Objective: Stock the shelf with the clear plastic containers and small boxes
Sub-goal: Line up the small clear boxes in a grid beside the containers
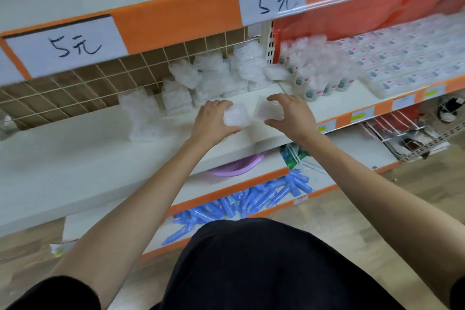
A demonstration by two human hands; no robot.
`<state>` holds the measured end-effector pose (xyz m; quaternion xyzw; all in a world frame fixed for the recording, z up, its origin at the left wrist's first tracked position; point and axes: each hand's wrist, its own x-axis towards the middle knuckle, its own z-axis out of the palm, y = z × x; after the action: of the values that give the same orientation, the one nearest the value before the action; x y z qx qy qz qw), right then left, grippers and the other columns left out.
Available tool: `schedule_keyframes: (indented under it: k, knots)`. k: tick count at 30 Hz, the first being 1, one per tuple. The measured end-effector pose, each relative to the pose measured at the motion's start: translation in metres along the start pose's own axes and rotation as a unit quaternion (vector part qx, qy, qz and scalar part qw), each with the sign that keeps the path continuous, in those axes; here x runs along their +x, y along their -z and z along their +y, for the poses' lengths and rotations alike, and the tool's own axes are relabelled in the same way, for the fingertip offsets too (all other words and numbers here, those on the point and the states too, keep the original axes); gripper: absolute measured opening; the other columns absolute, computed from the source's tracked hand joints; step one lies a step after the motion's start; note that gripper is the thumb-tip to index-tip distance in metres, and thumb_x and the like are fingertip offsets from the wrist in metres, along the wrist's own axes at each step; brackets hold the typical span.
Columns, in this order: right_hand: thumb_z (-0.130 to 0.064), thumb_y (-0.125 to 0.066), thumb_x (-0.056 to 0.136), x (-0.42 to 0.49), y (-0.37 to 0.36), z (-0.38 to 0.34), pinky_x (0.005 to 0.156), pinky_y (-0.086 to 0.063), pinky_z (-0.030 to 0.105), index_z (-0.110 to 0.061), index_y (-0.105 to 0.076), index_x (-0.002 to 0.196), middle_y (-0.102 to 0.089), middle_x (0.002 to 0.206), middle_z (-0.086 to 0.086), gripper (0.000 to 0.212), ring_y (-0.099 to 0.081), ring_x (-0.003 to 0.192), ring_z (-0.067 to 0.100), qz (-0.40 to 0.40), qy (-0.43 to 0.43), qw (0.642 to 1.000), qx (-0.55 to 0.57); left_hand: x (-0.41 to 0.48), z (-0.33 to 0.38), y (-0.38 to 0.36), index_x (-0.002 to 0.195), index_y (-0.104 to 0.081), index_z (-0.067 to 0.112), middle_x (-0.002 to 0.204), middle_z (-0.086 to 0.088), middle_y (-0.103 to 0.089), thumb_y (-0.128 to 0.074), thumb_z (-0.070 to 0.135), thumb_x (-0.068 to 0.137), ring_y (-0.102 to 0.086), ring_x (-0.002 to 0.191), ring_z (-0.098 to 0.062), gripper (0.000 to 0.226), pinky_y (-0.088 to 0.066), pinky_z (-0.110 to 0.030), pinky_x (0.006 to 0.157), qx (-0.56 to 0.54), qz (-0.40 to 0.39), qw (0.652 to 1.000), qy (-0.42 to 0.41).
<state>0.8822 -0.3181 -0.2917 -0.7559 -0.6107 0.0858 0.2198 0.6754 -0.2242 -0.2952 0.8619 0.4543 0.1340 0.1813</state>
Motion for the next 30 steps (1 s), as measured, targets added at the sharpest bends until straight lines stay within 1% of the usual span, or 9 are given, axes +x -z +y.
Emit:
schedule_keyframes:
  k: [3, 6, 11, 14, 18, 21, 25, 28, 30]
  knots:
    - [-0.031, -0.077, 0.083, -0.007, 0.022, 0.035, 0.098, -0.035, 0.038, -0.018, -0.054, 0.135, -0.059, 0.134, 0.007, 0.059, -0.048, 0.124, 0.031, 0.004, -0.002, 1.0, 0.004, 0.008, 0.039, -0.019, 0.129, -0.056, 0.017, 0.126, -0.003, -0.058, -0.081, 0.043, 0.071, -0.046, 0.118, -0.025, 0.069, -0.031, -0.03, 0.098, -0.004, 0.002, 1.0, -0.008]
    - [-0.031, -0.077, 0.082, -0.013, 0.045, 0.075, 0.1, -0.036, 0.041, -0.018, -0.054, 0.135, -0.058, 0.135, 0.006, 0.059, -0.047, 0.126, 0.031, 0.0, -0.004, 1.0, 0.001, 0.016, 0.082, -0.041, 0.128, -0.057, 0.017, 0.123, -0.003, -0.059, -0.081, 0.042, 0.071, -0.046, 0.115, -0.025, 0.067, -0.032, -0.03, 0.094, -0.014, -0.003, 1.0, -0.003]
    - [-0.033, -0.077, 0.082, -0.029, 0.082, 0.141, 0.097, -0.036, 0.041, -0.016, -0.055, 0.133, -0.059, 0.133, 0.008, 0.058, -0.049, 0.123, 0.033, 0.005, -0.01, 1.0, 0.008, 0.032, 0.151, -0.078, 0.127, -0.058, 0.015, 0.122, -0.005, -0.061, -0.081, 0.044, 0.071, -0.049, 0.112, -0.028, 0.067, -0.033, -0.033, 0.094, -0.023, 0.004, 1.0, -0.014]
    - [-0.032, -0.077, 0.081, -0.037, 0.1, 0.179, 0.095, -0.04, 0.043, -0.013, -0.056, 0.132, -0.061, 0.13, 0.011, 0.057, -0.052, 0.119, 0.035, 0.009, -0.011, 1.0, 0.01, 0.044, 0.187, -0.095, 0.128, -0.057, 0.015, 0.123, -0.006, -0.06, -0.08, 0.047, 0.072, -0.049, 0.113, -0.029, 0.069, -0.033, -0.034, 0.094, -0.02, 0.008, 1.0, -0.018]
    - [-0.03, -0.079, 0.08, -0.042, 0.121, 0.226, 0.097, -0.041, 0.045, -0.012, -0.055, 0.132, -0.06, 0.131, 0.011, 0.06, -0.051, 0.121, 0.034, 0.011, -0.032, 0.999, 0.012, 0.061, 0.23, -0.116, 0.13, -0.056, 0.015, 0.126, -0.005, -0.059, -0.081, 0.042, 0.072, -0.047, 0.118, -0.027, 0.068, -0.031, -0.031, 0.096, -0.033, -0.008, 0.999, -0.032]
    - [-0.029, -0.078, 0.08, -0.039, 0.136, 0.264, 0.097, -0.04, 0.044, -0.013, -0.055, 0.133, -0.06, 0.132, 0.011, 0.06, -0.05, 0.122, 0.034, 0.025, -0.053, 0.998, 0.014, 0.086, 0.261, -0.134, 0.13, -0.055, 0.015, 0.125, -0.005, -0.058, -0.08, 0.043, 0.073, -0.047, 0.117, -0.027, 0.068, -0.031, -0.029, 0.094, -0.029, -0.022, 0.998, -0.046]
    - [-0.03, -0.078, 0.08, -0.029, 0.154, 0.319, 0.098, -0.039, 0.043, -0.013, -0.057, 0.132, -0.061, 0.131, 0.01, 0.059, -0.051, 0.121, 0.035, 0.049, -0.076, 0.996, 0.014, 0.129, 0.304, -0.162, 0.13, -0.056, 0.016, 0.125, -0.006, -0.058, -0.078, 0.043, 0.074, -0.047, 0.117, -0.028, 0.066, -0.031, -0.032, 0.095, -0.025, -0.03, 0.997, -0.07]
    - [-0.027, -0.077, 0.08, -0.014, 0.169, 0.365, 0.099, -0.04, 0.044, -0.014, -0.056, 0.132, -0.061, 0.131, 0.009, 0.058, -0.051, 0.122, 0.034, 0.053, -0.088, 0.995, 0.009, 0.168, 0.334, -0.187, 0.131, -0.054, 0.017, 0.128, -0.005, -0.057, -0.078, 0.042, 0.074, -0.046, 0.119, -0.028, 0.066, -0.031, -0.033, 0.097, -0.026, -0.031, 0.997, -0.072]
    - [-0.027, -0.076, 0.08, 0.0, 0.182, 0.396, 0.1, -0.037, 0.043, -0.015, -0.056, 0.133, -0.061, 0.131, 0.009, 0.058, -0.05, 0.122, 0.033, 0.058, -0.096, 0.994, 0.0, 0.197, 0.353, -0.205, 0.13, -0.054, 0.017, 0.129, -0.005, -0.058, -0.078, 0.043, 0.074, -0.047, 0.12, -0.028, 0.066, -0.031, -0.033, 0.098, -0.03, -0.025, 0.997, -0.067]
